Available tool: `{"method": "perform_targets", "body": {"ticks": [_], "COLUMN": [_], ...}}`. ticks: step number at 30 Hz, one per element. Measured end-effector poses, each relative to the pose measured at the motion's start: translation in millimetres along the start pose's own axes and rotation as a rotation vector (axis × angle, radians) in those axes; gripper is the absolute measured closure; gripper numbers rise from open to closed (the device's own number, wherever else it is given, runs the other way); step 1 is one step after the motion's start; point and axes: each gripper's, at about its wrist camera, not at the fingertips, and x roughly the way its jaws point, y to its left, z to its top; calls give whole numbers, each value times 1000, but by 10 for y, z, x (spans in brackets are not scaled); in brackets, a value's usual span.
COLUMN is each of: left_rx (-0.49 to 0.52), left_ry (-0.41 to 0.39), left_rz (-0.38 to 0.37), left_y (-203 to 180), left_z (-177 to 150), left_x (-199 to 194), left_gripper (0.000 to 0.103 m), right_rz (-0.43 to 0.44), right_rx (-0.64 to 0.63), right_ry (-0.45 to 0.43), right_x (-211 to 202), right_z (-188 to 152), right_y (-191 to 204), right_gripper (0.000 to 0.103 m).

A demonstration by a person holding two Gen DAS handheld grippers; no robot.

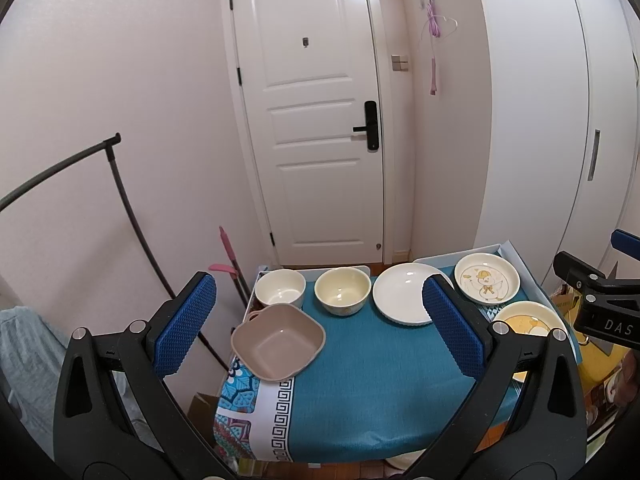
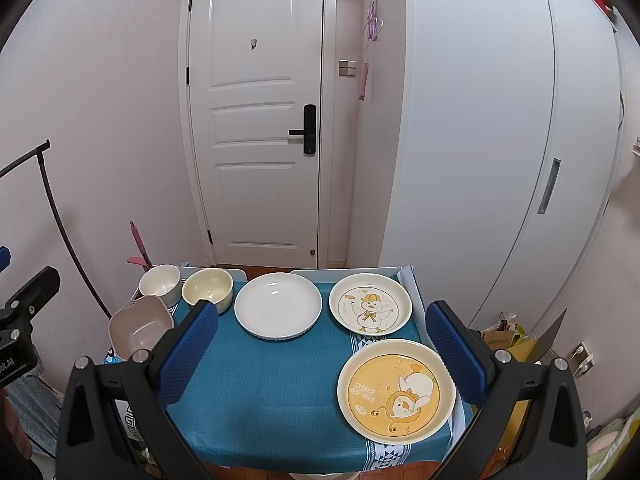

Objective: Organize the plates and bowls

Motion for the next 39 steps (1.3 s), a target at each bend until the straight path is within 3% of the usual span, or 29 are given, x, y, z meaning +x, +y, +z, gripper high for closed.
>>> {"method": "perform_targets", "body": {"ticks": [30, 39], "left_rx": [21, 20], "left_ry": [4, -3], "left_rz": [31, 10], "left_y": [-18, -10], "left_z": [18, 49], "left_x": [139, 145], "left_gripper": [0, 0], "right_rz": [-3, -2], "right_rx": [-5, -7], "right_ry": [11, 6], "right_x": [91, 96], "right_z": [60, 94], "right_y": [39, 62], "right_gripper": [0, 0]}}
